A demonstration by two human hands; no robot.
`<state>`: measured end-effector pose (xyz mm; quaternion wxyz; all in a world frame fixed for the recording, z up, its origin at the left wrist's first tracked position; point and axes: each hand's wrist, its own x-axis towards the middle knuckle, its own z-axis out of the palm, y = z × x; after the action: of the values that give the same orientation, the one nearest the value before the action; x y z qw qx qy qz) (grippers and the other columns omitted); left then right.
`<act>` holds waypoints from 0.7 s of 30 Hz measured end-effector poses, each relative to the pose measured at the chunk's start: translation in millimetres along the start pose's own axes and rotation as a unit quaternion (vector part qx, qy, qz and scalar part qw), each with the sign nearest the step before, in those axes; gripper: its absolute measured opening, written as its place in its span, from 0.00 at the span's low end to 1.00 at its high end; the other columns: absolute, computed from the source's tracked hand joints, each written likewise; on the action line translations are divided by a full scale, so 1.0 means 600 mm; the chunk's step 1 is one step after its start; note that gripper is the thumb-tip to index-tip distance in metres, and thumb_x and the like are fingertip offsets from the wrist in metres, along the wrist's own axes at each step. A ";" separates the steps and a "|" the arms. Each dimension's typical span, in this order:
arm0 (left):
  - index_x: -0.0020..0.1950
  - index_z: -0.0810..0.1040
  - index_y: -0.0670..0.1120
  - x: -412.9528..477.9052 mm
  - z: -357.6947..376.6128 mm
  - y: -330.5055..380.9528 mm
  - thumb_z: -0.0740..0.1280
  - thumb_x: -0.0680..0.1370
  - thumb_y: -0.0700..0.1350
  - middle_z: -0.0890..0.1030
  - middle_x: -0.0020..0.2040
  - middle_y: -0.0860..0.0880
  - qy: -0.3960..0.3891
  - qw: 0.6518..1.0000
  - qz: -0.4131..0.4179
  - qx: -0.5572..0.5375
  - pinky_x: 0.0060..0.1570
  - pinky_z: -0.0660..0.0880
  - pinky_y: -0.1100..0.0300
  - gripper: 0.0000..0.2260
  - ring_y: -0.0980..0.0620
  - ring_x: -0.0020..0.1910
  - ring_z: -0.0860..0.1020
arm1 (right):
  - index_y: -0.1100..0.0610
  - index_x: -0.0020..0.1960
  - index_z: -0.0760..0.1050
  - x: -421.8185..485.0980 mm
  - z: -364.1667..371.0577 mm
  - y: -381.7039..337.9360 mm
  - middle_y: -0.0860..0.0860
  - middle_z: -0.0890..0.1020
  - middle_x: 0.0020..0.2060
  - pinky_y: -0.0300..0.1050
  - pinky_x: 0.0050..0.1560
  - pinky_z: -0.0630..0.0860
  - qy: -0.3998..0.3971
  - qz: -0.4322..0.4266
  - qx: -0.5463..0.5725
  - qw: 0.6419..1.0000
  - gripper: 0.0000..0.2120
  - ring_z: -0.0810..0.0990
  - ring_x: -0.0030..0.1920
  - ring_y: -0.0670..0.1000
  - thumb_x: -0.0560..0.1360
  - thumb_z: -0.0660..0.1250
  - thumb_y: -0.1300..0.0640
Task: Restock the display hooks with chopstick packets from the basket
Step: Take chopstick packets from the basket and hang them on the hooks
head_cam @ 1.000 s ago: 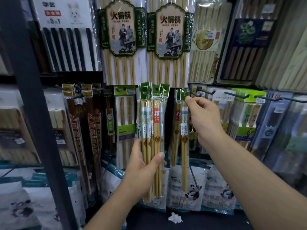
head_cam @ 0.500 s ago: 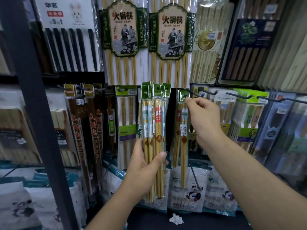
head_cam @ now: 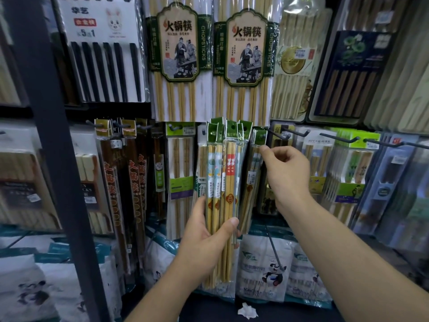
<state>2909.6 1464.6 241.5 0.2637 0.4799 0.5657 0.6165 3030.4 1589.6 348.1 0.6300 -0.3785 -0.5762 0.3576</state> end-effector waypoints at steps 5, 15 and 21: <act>0.82 0.48 0.61 -0.002 0.004 -0.003 0.73 0.66 0.68 0.49 0.72 0.68 0.002 1.000 0.009 0.011 0.76 0.61 0.55 0.51 0.69 0.72 0.54 | 0.50 0.45 0.83 -0.044 -0.007 -0.030 0.46 0.85 0.39 0.34 0.37 0.75 -0.125 0.002 0.046 0.991 0.08 0.80 0.37 0.40 0.78 0.70 0.47; 0.80 0.49 0.64 -0.010 0.006 0.011 0.72 0.52 0.79 0.53 0.79 0.65 0.002 0.999 -0.021 0.027 0.70 0.49 0.60 0.61 0.69 0.67 0.52 | 0.57 0.48 0.81 -0.055 -0.012 -0.055 0.56 0.84 0.41 0.34 0.35 0.76 -0.165 -0.006 0.059 0.985 0.13 0.80 0.37 0.43 0.72 0.78 0.50; 0.77 0.52 0.69 -0.013 0.010 0.015 0.73 0.51 0.80 0.52 0.74 0.69 0.001 0.999 -0.023 0.022 0.75 0.57 0.51 0.59 0.59 0.75 0.57 | 0.55 0.52 0.82 -0.050 -0.015 -0.051 0.56 0.85 0.44 0.34 0.33 0.77 -0.172 0.006 0.040 0.984 0.09 0.81 0.37 0.43 0.74 0.77 0.53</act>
<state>2920.1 1458.6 247.3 0.2662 0.4719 0.5903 0.5983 3037.5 1548.6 361.1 0.5338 -0.2891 -0.6588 0.4443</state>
